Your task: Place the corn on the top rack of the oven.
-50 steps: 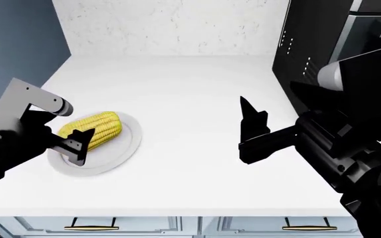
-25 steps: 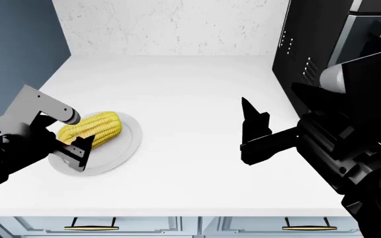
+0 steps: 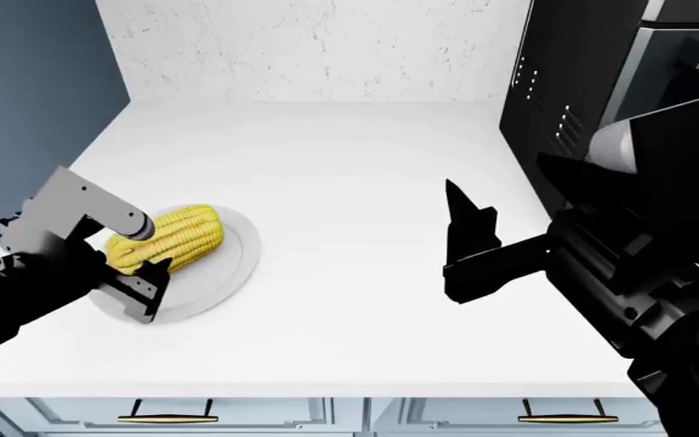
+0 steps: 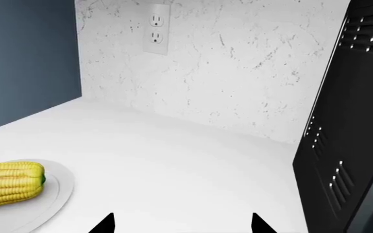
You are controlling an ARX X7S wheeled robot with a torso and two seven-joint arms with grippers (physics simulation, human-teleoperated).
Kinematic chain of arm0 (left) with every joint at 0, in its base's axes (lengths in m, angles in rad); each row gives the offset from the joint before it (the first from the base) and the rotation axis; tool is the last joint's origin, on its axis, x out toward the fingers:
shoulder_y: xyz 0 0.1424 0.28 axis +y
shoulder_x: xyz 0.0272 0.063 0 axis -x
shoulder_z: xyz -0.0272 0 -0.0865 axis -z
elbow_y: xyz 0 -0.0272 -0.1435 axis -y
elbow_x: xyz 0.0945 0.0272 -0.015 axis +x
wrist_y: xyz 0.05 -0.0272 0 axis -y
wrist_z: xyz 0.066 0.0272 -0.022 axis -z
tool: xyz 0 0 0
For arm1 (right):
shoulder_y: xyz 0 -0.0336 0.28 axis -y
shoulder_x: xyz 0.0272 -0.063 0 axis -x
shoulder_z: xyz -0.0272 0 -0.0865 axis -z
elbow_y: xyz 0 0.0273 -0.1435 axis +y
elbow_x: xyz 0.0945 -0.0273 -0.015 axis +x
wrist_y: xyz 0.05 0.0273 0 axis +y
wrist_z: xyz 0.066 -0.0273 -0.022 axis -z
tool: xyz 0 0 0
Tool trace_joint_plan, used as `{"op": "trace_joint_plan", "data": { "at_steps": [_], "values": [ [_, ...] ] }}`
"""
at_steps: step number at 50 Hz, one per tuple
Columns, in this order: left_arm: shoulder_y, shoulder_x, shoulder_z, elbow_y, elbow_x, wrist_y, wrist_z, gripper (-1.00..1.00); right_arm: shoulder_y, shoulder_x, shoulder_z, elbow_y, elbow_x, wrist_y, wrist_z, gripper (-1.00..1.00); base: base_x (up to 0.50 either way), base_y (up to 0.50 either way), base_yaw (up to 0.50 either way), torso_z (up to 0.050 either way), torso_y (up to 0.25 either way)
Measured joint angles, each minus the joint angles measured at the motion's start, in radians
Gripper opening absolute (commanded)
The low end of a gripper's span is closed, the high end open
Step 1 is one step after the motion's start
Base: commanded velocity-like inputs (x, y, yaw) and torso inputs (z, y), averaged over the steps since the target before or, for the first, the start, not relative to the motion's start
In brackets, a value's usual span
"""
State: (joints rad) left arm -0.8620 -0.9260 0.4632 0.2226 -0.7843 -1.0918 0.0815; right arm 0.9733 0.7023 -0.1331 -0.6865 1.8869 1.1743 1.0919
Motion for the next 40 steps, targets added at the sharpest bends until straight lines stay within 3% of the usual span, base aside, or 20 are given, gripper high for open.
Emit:
{"op": "trace_joint_plan", "data": {
  "at_steps": [1,2,22,40],
  "values": [
    [-0.001,0.0,0.001,0.0,0.0,0.0,0.001,1.0,0.0,0.0,0.0,0.0,-0.001,0.0,-0.001,1.0,0.0,0.0,0.0,0.0,0.0],
    [-0.002,0.0,0.002,-0.001,-0.001,0.0,0.0,-1.0,-0.001,0.001,0.0,0.0,-0.002,-0.001,-0.002,1.0,0.0,0.0,0.0,0.0,0.0],
    [0.0,-0.005,-0.001,0.009,0.005,0.007,0.002,-1.0,-0.009,0.011,-0.003,-0.004,-0.011,-0.01,-0.01,1.0,0.0,0.0,0.0,0.0,0.001],
    [0.011,-0.032,-0.082,0.074,-0.065,0.008,-0.031,-1.0,-0.018,0.016,-0.001,-0.011,-0.026,-0.018,-0.026,1.0,0.0,0.0,0.0,0.0,0.001]
  ]
}}
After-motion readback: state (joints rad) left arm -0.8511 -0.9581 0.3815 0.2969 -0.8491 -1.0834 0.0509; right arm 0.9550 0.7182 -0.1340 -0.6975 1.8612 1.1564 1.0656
